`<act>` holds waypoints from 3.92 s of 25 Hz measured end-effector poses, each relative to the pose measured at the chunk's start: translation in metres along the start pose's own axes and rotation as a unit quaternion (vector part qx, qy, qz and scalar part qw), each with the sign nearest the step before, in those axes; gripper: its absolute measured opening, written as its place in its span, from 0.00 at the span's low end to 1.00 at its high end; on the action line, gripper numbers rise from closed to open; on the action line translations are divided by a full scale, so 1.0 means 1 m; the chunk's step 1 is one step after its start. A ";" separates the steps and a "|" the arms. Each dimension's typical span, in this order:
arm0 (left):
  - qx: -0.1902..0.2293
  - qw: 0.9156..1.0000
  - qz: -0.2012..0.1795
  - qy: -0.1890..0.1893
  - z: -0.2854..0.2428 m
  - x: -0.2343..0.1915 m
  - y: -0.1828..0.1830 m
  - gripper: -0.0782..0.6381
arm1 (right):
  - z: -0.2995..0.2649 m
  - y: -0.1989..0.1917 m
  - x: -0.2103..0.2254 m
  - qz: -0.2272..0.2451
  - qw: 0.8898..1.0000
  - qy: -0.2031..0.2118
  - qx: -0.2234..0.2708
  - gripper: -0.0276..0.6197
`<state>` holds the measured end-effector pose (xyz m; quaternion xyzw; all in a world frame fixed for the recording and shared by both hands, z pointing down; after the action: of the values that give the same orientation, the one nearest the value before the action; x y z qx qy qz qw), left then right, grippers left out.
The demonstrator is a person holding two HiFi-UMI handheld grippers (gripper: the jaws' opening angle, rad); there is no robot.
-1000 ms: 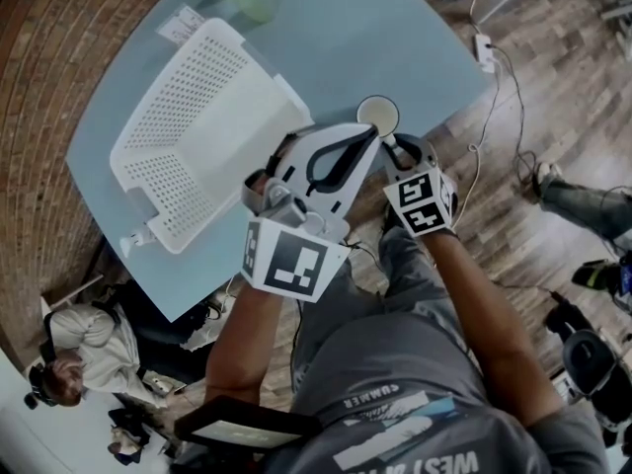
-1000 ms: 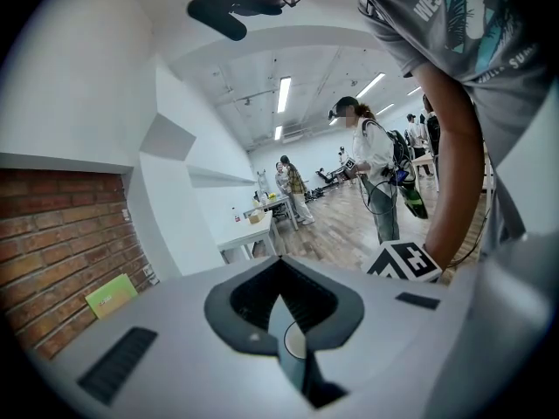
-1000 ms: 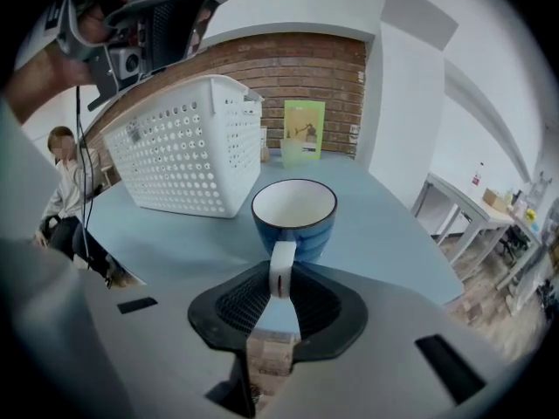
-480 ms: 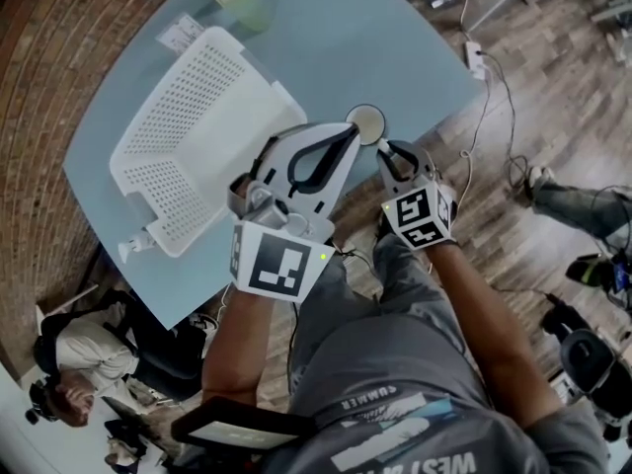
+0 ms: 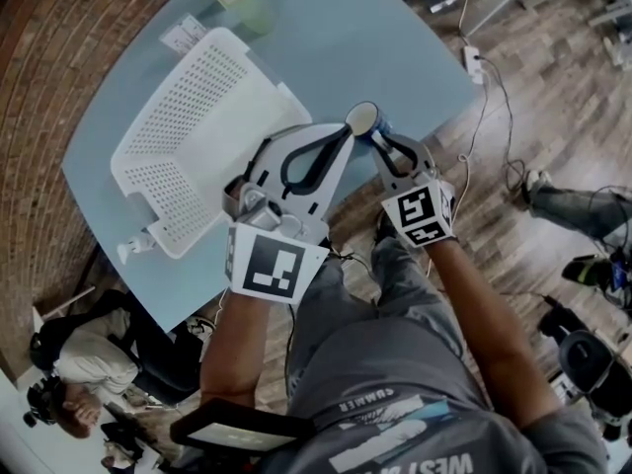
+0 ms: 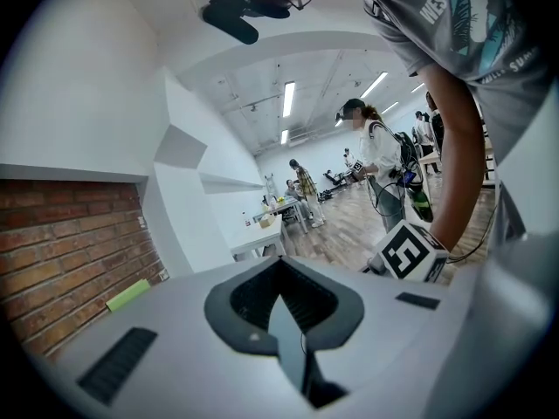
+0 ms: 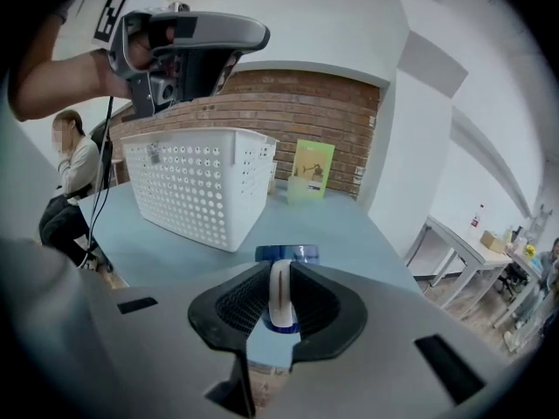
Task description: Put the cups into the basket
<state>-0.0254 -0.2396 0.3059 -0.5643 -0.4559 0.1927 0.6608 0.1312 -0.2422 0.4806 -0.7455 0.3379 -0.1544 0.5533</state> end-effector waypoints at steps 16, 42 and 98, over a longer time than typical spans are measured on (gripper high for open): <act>-0.003 1.000 0.003 0.003 -0.004 -0.007 -0.005 0.11 | -0.010 0.003 0.000 -0.004 0.998 0.017 0.061 0.16; -0.004 1.000 0.005 0.019 0.005 -0.019 -0.010 0.11 | -0.068 0.022 0.009 0.048 0.994 0.097 0.028 0.16; 0.001 0.997 -0.015 0.074 0.051 -0.059 -0.001 0.11 | -0.008 0.124 0.017 0.161 0.970 0.002 0.184 0.15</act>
<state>-0.0976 -0.2560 0.2812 -0.5696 -0.4138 0.1411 0.6960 0.0976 -0.2790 0.3657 -0.5661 0.4204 -0.1241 0.6981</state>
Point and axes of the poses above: the fingertips, and each gripper's own axes: z backward along the fingers, x to its right, y out of its top, the point moved 9 cm from there along z, backward along the fingers, and after that the axes turned 14 degrees about x, right-handed, at the moved point
